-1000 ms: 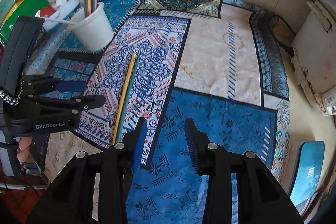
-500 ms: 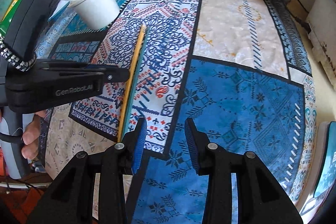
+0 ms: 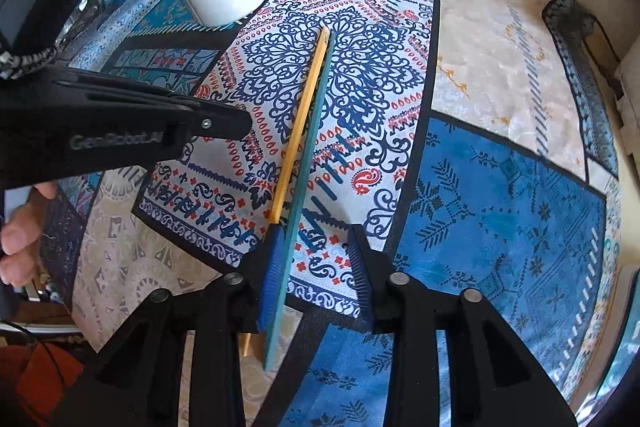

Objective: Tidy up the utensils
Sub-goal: 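Grasp the yellow chopstick with the left tool while the right tool grasps the teal chopstick, then lift the yellow chopstick with the left tool while the right tool lifts the teal one toward the cup, then lower the yellow chopstick into the cup with the left tool while the right tool lowers the teal one, then open both tools and pull them back from the cup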

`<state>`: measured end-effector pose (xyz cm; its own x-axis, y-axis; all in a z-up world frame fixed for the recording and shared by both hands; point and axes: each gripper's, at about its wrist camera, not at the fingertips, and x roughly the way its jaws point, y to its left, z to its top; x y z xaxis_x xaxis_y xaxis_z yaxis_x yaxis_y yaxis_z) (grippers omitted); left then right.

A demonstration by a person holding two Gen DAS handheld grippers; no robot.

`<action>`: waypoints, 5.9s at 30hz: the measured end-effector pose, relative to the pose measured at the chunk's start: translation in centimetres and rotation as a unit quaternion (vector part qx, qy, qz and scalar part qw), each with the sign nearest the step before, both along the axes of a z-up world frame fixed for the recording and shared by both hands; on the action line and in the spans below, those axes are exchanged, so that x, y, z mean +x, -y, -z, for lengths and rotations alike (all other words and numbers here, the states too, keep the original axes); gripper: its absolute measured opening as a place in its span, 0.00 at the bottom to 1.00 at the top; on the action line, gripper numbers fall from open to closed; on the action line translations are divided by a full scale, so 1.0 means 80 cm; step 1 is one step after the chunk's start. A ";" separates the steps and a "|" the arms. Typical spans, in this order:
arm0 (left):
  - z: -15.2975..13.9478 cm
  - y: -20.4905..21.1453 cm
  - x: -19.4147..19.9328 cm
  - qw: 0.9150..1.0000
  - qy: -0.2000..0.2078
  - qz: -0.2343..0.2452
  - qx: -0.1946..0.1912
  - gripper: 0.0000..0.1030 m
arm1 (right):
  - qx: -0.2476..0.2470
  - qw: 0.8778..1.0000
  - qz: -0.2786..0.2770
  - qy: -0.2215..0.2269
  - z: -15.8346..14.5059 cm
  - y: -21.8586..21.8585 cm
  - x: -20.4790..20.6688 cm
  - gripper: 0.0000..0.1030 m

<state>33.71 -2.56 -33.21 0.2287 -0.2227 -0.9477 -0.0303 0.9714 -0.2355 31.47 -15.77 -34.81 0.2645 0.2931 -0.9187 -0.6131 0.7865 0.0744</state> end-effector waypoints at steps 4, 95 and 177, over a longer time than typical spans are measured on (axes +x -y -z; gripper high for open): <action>-0.002 0.009 0.003 1.000 -0.003 0.007 -0.014 0.12 | -0.003 1.000 0.014 0.003 0.000 0.010 0.007 0.07; -0.205 -0.058 -0.028 0.971 0.231 -0.021 0.054 0.04 | 0.000 0.999 0.037 -0.026 -0.005 -0.014 0.092 0.05; -0.446 -0.027 -0.239 0.842 0.486 -0.176 0.156 0.66 | 0.315 0.875 -0.059 0.363 -0.426 0.053 -0.141 0.22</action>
